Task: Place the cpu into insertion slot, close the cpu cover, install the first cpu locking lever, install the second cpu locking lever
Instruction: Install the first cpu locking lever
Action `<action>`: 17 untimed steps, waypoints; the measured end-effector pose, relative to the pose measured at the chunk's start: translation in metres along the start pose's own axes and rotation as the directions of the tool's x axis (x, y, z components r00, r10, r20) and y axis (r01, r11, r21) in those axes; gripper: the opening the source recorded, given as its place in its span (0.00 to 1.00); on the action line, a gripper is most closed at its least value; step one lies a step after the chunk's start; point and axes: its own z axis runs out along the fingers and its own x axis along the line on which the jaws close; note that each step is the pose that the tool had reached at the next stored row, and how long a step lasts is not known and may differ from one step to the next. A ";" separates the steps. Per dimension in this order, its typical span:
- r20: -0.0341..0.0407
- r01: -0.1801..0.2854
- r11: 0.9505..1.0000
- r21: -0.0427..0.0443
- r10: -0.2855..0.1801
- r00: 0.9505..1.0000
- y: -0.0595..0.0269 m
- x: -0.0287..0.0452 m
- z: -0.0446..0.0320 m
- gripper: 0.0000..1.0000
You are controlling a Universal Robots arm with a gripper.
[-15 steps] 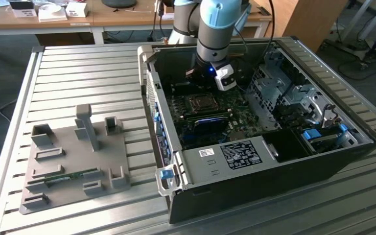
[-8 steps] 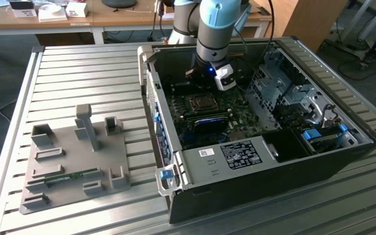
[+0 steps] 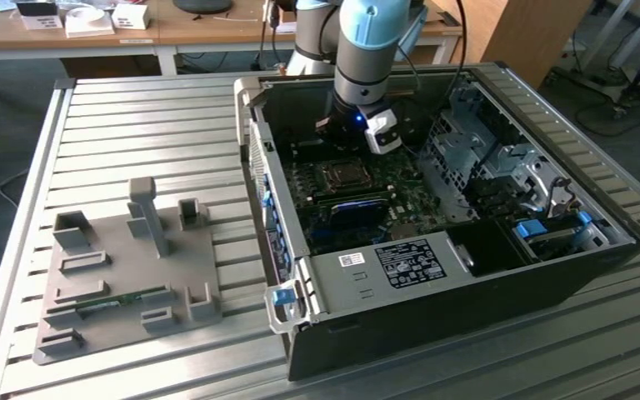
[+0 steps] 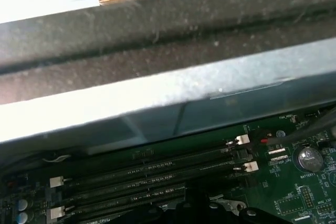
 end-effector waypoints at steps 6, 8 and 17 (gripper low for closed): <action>0.000 0.000 1.000 0.000 0.000 1.000 0.0020 -0.0005 -0.0071 0.11; 0.000 0.000 1.000 0.000 0.000 1.000 0.0030 -0.0008 -0.0102 0.11; -0.001 0.000 1.000 -0.004 0.000 1.000 0.0069 0.0001 -0.0101 0.11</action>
